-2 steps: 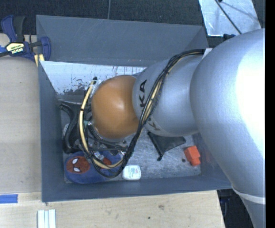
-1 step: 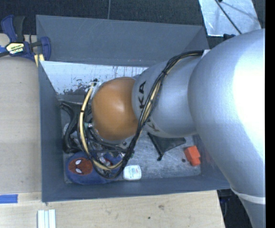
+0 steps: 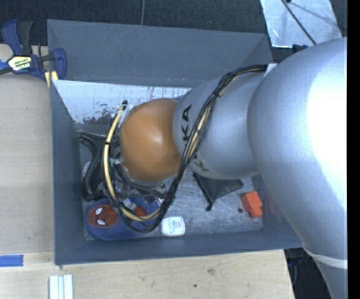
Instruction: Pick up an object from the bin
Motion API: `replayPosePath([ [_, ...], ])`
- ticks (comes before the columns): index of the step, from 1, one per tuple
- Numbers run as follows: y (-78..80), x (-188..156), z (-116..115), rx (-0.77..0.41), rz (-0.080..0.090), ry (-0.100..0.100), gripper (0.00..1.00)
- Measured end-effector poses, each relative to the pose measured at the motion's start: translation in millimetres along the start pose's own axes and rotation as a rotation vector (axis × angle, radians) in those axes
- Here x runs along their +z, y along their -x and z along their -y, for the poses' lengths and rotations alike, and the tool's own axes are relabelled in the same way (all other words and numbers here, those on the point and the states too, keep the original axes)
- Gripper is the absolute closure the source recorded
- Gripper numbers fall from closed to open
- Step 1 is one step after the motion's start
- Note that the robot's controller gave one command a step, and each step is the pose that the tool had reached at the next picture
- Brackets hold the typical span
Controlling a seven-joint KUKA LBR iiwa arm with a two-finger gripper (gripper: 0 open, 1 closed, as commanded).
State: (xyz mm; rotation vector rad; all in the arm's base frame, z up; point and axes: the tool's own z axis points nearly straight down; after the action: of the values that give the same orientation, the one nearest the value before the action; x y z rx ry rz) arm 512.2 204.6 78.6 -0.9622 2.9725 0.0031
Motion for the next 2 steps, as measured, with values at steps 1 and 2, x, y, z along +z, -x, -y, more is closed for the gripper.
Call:
replayPosePath([
  [1, 0.7, -80.2, 25.4, 0.209, -0.008, -0.001, 1.0],
  [2, -52.9, -87.0, 102.8, 0.302, -0.016, -0.004, 1.0],
])
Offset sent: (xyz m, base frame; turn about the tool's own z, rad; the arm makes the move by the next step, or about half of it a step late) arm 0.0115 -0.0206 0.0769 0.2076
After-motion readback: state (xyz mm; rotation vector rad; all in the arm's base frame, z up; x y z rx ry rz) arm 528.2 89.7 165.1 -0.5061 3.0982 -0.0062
